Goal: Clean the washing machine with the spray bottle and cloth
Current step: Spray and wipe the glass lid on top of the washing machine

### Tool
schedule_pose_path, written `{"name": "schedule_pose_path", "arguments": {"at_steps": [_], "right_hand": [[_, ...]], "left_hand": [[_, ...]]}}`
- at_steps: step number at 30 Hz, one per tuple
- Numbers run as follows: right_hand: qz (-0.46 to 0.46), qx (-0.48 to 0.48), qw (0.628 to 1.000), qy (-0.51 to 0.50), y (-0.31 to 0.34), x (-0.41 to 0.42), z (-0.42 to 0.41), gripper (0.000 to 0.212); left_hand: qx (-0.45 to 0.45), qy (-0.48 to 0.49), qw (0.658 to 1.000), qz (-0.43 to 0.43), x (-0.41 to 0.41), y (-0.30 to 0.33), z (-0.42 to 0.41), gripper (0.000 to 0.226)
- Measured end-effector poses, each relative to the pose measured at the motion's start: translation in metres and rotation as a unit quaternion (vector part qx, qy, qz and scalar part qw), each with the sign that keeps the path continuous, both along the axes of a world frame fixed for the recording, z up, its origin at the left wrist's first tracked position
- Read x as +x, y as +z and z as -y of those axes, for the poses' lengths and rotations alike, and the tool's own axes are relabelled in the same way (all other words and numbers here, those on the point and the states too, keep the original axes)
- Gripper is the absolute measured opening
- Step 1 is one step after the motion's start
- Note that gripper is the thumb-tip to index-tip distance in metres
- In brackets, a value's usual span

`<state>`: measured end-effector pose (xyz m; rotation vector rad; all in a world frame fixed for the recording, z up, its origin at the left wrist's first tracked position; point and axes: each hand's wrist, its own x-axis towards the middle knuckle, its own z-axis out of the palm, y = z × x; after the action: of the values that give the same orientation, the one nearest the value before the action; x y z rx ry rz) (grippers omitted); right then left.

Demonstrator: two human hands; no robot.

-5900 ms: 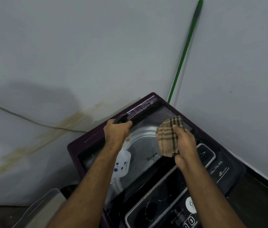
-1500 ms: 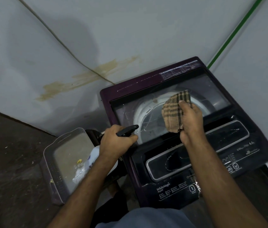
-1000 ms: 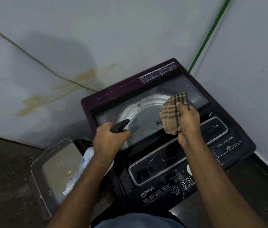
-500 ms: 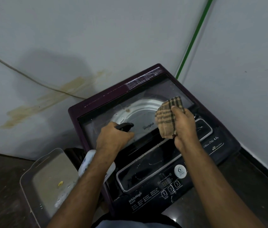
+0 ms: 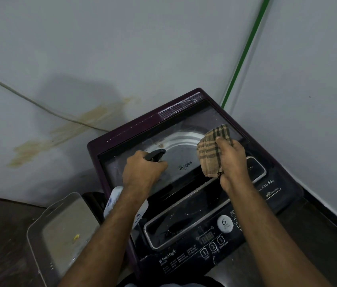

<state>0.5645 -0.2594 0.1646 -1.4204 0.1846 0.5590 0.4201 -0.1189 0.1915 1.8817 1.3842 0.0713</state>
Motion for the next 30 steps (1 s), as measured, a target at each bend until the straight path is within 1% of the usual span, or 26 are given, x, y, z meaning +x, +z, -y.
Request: {"name": "schedule_pose_path", "arguments": {"at_steps": [3, 4, 9, 11, 15, 18, 21, 23, 25, 27, 30], "right_hand": [[0.002, -0.005, 1.0, 0.013, 0.0, -0.003, -0.006, 0.012], [0.001, -0.009, 1.0, 0.018, -0.002, -0.003, -0.008, 0.014], [-0.003, -0.028, 0.999, 0.034, -0.012, -0.009, -0.025, 0.02], [-0.016, -0.032, 0.999, 0.033, -0.014, -0.015, -0.034, 0.021], [-0.013, -0.03, 0.998, 0.049, -0.017, -0.027, -0.052, 0.021], [-0.015, -0.024, 0.998, 0.057, -0.017, -0.035, -0.066, 0.021], [-0.009, -0.032, 0.997, 0.068, -0.017, -0.045, -0.08, 0.021], [-0.001, -0.046, 0.995, 0.09, -0.015, -0.053, -0.093, 0.02], [0.011, -0.049, 0.992, 0.116, -0.014, -0.06, -0.106, 0.021], [0.019, -0.048, 0.989, 0.14, -0.014, -0.07, -0.121, 0.016], [0.02, -0.033, 0.987, 0.155, -0.015, -0.082, -0.139, 0.009]], "left_hand": [[-0.013, 0.032, 0.999, 0.031, -0.002, 0.004, -0.008, 0.051], [-0.015, 0.039, 0.998, 0.036, -0.002, 0.004, -0.009, 0.052], [0.021, 0.038, 0.999, 0.032, -0.008, -0.004, -0.016, 0.039], [0.01, 0.042, 0.998, 0.04, -0.016, -0.007, -0.02, 0.03], [-0.025, 0.059, 0.996, 0.061, -0.039, -0.014, -0.035, 0.032], [-0.022, 0.093, 0.995, 0.041, -0.072, -0.022, -0.048, 0.027], [-0.02, 0.097, 0.995, 0.011, -0.106, -0.031, -0.059, 0.02], [-0.032, 0.097, 0.995, 0.011, -0.126, -0.035, -0.062, 0.022], [-0.041, 0.116, 0.991, 0.043, -0.14, -0.039, -0.063, 0.022], [-0.055, 0.134, 0.986, 0.079, -0.15, -0.045, -0.065, 0.02], [-0.063, 0.123, 0.986, 0.093, -0.154, -0.051, -0.065, 0.019]]}}
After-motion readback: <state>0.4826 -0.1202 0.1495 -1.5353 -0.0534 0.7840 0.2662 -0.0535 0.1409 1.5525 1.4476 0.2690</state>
